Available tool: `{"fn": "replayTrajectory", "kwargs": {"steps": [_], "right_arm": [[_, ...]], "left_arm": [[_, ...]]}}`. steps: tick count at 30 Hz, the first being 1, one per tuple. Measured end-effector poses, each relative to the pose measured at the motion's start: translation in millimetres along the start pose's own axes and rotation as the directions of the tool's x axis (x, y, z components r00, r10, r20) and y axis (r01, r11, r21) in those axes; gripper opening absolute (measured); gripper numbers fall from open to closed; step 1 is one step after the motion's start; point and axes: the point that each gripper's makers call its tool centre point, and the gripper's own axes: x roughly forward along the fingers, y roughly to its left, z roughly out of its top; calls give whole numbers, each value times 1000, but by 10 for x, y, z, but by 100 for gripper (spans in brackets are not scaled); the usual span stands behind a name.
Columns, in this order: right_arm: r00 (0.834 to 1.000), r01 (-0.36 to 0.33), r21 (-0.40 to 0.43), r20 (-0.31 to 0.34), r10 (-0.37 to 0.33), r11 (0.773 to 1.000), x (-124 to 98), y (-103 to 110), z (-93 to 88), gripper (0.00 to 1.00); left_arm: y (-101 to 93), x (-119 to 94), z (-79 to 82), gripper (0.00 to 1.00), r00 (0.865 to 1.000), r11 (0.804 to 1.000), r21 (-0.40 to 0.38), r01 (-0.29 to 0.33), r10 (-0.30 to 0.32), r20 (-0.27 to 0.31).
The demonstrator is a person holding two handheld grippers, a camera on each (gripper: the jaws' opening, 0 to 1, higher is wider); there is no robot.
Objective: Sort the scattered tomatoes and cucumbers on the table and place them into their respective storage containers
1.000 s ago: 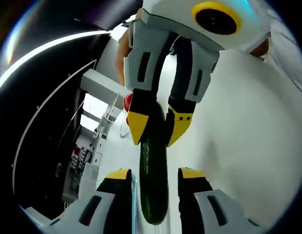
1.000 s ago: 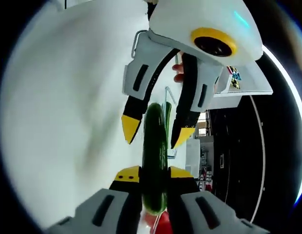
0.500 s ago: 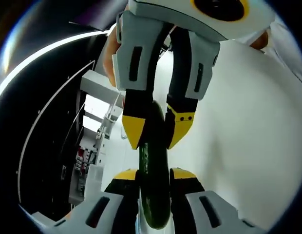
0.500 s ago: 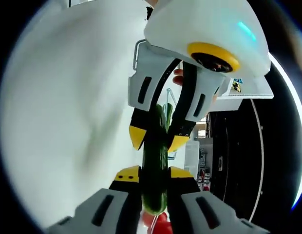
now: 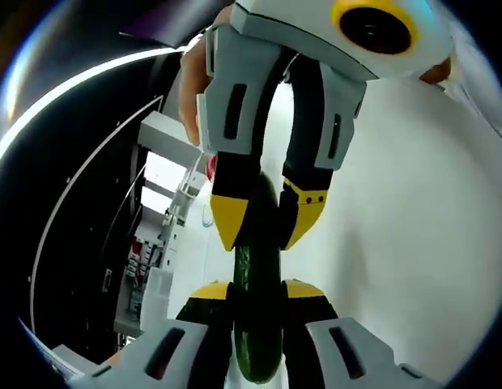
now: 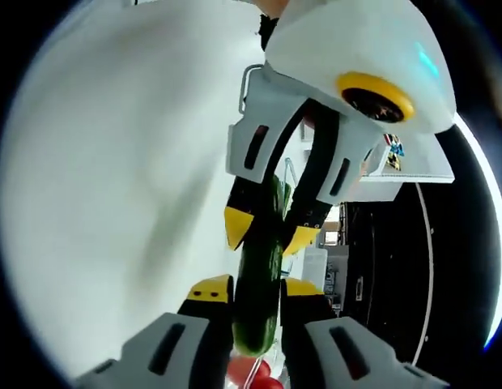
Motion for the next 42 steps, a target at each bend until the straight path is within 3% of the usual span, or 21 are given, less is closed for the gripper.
{"fn": "replayTrajectory", "kwargs": {"steps": [2,6,10,13,16,24,27,29,30,33,38,40,42], "right_arm": [[1000,3,6,-6,-3,1000,4,-10,-6,23],[1000,-6,29,-7,6,1000,38,-6,-25,40],[1000,12,50,-19,-11,999,54,-31,-88,48],[1000,12,111,18,-14,994,57,-49,-86,54],[1000,16,249,-22,-10,968,59,-49,-204,57],[1000,10,401,-7,-8,916,48,-63,-285,66],[999,-17,565,33,-3,825,21,-50,-325,69],[1000,-10,613,29,-10,790,10,-51,-389,70],[999,-16,656,35,-9,755,-1,-36,-431,71],[999,-13,721,34,-16,693,-57,7,-553,71],[1000,-5,770,14,-9,638,-149,203,-709,68],[999,37,792,-25,-28,609,-209,231,-806,65],[999,43,793,-22,-41,608,-266,241,-844,61]], "left_arm": [[12,-7,3,22,1000,1000,8,-9,9,1],[28,-17,-14,22,1000,999,27,-26,26,-11],[30,-36,-33,22,1000,1000,17,-26,26,-10],[45,-52,-57,22,999,999,20,-32,32,-11],[81,-58,-82,22,999,999,15,-49,49,-12],[143,-73,-122,22,998,998,-1,-62,62,-18],[152,-80,-162,22,997,998,7,-68,68,-28],[157,-87,-178,22,997,998,3,-70,70,-29],[168,-95,-193,22,997,997,2,-74,74,-31],[207,-123,-219,22,996,996,-9,-87,86,-33],[238,-162,-285,22,994,995,-15,-99,99,-42],[258,-181,-306,22,994,995,-17,-102,102,-45],[286,-209,-311,22,993,994,-25,-107,106,-43]]}}
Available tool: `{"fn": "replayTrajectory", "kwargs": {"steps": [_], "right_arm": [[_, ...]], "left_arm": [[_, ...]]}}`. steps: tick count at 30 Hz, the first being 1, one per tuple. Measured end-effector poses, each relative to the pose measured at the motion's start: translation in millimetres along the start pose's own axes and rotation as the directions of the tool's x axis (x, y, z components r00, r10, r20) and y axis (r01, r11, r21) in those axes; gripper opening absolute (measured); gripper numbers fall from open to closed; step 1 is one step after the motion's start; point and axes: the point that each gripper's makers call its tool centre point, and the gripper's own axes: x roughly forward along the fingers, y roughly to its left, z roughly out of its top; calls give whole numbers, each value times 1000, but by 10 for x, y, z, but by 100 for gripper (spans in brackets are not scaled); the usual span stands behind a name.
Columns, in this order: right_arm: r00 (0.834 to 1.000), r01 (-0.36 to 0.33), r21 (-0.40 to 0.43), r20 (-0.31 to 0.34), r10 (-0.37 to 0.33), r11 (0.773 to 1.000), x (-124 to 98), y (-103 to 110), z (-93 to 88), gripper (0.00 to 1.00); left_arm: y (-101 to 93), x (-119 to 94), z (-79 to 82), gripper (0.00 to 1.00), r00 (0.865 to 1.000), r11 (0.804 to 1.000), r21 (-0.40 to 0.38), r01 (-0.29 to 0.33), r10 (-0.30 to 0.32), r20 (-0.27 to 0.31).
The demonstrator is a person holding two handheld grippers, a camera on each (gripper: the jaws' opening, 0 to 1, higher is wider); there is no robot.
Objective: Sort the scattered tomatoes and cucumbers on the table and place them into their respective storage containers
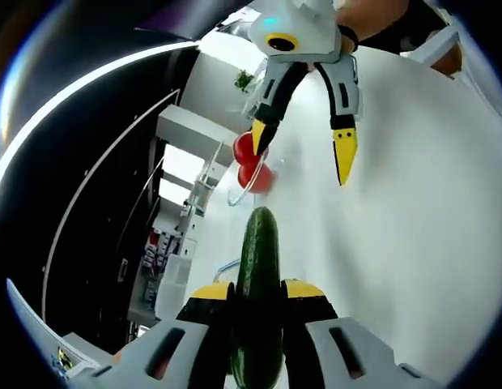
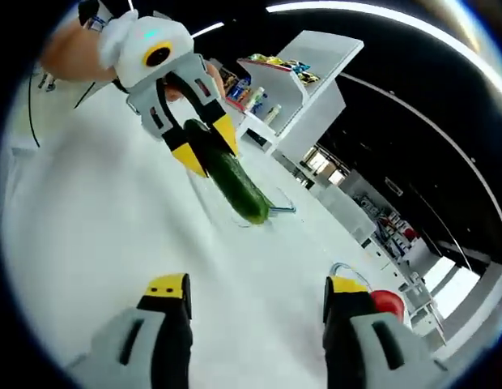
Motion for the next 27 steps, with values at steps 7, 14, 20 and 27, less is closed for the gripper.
{"fn": "replayTrajectory", "kwargs": {"steps": [7,14,20,27], "right_arm": [[999,25,57,-29,-23,998,-140,-87,-142,60],[996,72,85,37,-75,994,-294,-106,-65,52],[996,80,38,45,-82,996,-346,-79,-50,50],[991,113,16,69,-114,993,-427,-126,-9,47]], "left_arm": [[160,-82,-43,22,1000,999,-23,-29,28,-9],[336,-146,-107,22,999,999,-19,-44,44,-17],[450,-137,-187,22,999,999,-33,-18,17,-45],[474,-80,-167,22,1000,998,-63,-13,12,-25]]}}
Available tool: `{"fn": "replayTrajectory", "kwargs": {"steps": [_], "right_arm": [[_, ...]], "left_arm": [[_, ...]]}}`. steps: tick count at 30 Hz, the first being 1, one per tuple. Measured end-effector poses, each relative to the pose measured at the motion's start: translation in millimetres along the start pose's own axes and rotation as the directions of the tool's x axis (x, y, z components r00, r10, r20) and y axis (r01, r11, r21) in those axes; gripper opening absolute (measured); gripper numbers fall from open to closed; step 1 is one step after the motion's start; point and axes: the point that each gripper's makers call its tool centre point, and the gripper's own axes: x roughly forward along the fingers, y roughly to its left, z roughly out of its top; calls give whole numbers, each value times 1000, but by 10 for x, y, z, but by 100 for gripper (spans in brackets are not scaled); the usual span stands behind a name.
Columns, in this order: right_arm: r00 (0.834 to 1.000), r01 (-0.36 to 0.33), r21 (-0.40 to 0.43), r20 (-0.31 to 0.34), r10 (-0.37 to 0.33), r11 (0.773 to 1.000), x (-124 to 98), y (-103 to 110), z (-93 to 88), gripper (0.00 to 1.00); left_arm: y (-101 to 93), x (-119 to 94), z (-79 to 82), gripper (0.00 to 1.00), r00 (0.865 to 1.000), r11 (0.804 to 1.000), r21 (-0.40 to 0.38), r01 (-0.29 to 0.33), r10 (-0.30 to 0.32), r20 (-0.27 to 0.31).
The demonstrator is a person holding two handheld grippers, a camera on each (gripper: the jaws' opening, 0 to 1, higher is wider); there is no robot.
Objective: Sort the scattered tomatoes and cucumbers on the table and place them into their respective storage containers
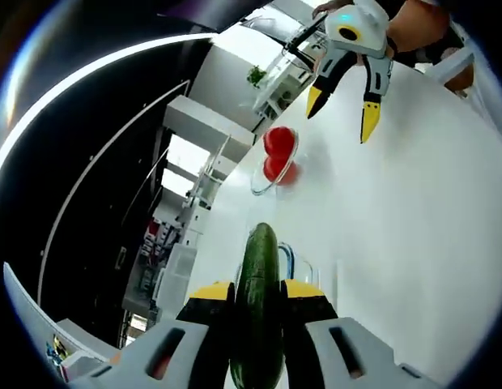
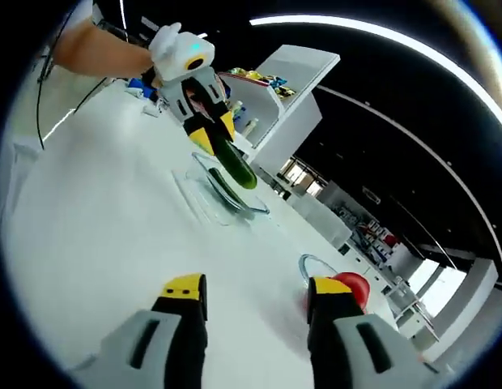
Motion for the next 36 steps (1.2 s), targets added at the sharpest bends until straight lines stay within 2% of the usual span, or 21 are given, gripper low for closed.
{"fn": "replayTrajectory", "kwargs": {"steps": [5,7,9,11,16,17,18,19,20,21,22,23,24,25,29,30,36], "right_arm": [[1000,9,-4,-6,-9,1000,-20,-11,-31,47],[1000,16,-3,-9,-16,1000,-33,-22,-49,47],[1000,21,14,-11,-21,1000,-45,-22,-67,47],[1000,22,17,-11,-22,1000,-63,-6,-82,47],[1000,16,38,-5,-16,999,-114,95,-91,47],[1000,13,31,-9,-13,999,-116,112,-96,47],[1000,13,14,-15,-13,1000,-118,125,-98,47],[1000,14,10,-15,-13,1000,-121,127,-96,47],[1000,13,9,-11,-13,1000,-125,125,-86,47],[1000,10,13,-10,-10,1000,-127,129,-79,47],[1000,10,13,-9,-10,1000,-135,124,-59,47],[1000,16,13,11,-16,1000,-145,99,-8,47],[1000,13,17,27,-13,1000,-151,89,32,47],[999,7,33,35,-8,999,-161,66,70,47],[999,29,17,39,-30,999,-153,4,84,47],[999,27,24,32,-28,999,-134,8,59,47],[1000,6,-7,13,-6,1000,-87,122,5,47]], "left_arm": [[122,37,-59,22,1000,1000,-22,-9,8,-12],[170,78,-144,22,1000,1000,-28,-8,8,-21],[143,61,-179,22,999,999,-34,-1,0,-38],[126,92,-231,22,999,997,-74,15,-18,-43],[105,115,-257,20,998,996,-86,39,-43,-48],[132,129,-266,17,998,995,-89,33,-38,-49],[166,146,-259,0,998,996,-82,29,-33,-47],[301,123,-287,1,997,997,-73,-31,25,-73],[335,155,-257,1,999,996,-90,-3,-2,-53],[269,205,-212,1,999,989,-142,50,-53,-12],[260,229,-264,1,998,994,-106,42,-46,-42],[280,246,-348,1,994,999,-30,41,-44,-100],[279,269,-346,1,994,999,-22,46,-48,-97],[280,280,-302,1,995,996,-71,62,-67,-73],[370,274,-316,1,997,996,-83,33,-39,-74],[383,258,-308,1,997,993,-112,25,-33,-66],[323,197,-343,1,996,994,-110,21,-31,-82]]}}
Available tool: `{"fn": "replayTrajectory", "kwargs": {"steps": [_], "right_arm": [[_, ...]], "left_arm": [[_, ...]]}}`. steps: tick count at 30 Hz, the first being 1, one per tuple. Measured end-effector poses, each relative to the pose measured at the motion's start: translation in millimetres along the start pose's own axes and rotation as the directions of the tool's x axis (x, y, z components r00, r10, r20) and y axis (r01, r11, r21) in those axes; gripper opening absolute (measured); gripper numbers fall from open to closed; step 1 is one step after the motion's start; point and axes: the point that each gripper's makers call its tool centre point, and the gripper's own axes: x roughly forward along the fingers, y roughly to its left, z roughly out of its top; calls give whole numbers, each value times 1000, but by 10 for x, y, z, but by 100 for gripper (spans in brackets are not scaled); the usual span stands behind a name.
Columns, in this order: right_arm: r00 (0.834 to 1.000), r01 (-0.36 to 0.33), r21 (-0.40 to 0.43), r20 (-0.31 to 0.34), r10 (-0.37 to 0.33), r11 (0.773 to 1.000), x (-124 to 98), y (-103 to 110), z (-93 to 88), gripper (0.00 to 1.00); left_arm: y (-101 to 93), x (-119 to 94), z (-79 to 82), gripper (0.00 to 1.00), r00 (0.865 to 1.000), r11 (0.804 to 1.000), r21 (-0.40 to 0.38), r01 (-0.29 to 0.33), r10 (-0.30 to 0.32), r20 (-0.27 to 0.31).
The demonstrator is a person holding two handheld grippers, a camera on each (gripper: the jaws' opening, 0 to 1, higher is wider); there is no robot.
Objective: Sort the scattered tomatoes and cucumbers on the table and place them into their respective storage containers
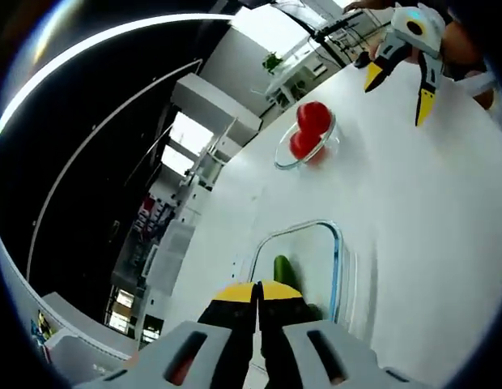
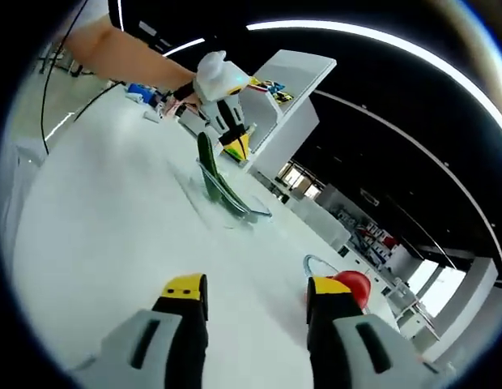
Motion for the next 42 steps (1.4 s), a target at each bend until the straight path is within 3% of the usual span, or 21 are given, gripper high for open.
{"fn": "replayTrajectory", "kwargs": {"steps": [6,15,19,23,28,32,35,37,39,42], "right_arm": [[1000,-8,6,3,8,1000,15,9,1,47],[1000,-13,23,-16,13,1000,15,6,-43,47],[999,-14,21,-29,15,1000,18,17,-65,47],[999,-16,14,-40,16,1000,23,28,-81,47],[999,0,68,-51,3,998,22,-10,-101,47],[997,29,68,-80,-23,997,24,-66,-158,47],[996,40,150,-84,-27,988,16,-108,-173,47],[995,52,152,-91,-38,987,14,-143,-184,47],[986,100,146,-146,-79,984,-7,-217,-289,47],[984,114,208,-162,-81,971,-29,-268,-346,47]], "left_arm": [[-65,-17,-62,1,1000,1000,-4,10,-10,-18],[-185,-67,-14,1,1000,1000,-11,20,-20,-14],[-232,-31,-18,18,999,999,-19,39,-39,-8],[-219,-1,-38,26,999,999,-9,41,-41,-4],[-283,-12,-2,32,997,991,-107,74,-71,28],[-309,-21,-3,40,995,985,-146,94,-87,49],[-327,-35,-3,41,994,979,-175,103,-94,60],[-337,-39,2,43,993,976,-191,107,-95,67],[-370,-45,11,45,991,968,-218,120,-105,78],[-417,-78,40,48,988,956,-260,137,-115,99]]}}
